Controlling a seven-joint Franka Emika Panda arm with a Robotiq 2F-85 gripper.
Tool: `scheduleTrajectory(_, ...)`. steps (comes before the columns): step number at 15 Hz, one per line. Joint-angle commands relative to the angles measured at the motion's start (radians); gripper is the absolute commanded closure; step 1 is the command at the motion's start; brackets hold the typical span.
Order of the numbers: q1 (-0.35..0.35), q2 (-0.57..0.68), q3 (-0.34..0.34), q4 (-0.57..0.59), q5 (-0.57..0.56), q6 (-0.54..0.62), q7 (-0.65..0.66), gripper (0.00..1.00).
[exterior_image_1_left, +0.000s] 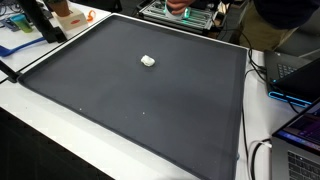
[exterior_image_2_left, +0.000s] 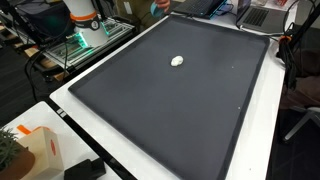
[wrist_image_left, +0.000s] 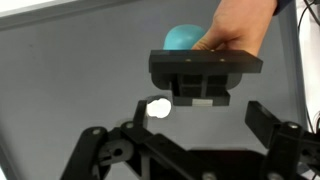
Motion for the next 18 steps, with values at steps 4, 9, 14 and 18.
scheduleTrajectory(4,-0.028,-0.02,-0.031,-0.029,0.026,0.047,-0.032,0.0)
scheduleTrajectory(9,-0.043,-0.01,-0.048,-0.02,0.023,0.049,-0.045,0.01)
scheduleTrajectory(14,-0.049,-0.004,-0.058,-0.016,0.022,0.058,-0.049,0.27)
scheduleTrajectory(18,-0.05,0.0,-0.06,-0.015,0.027,0.057,-0.051,0.42)
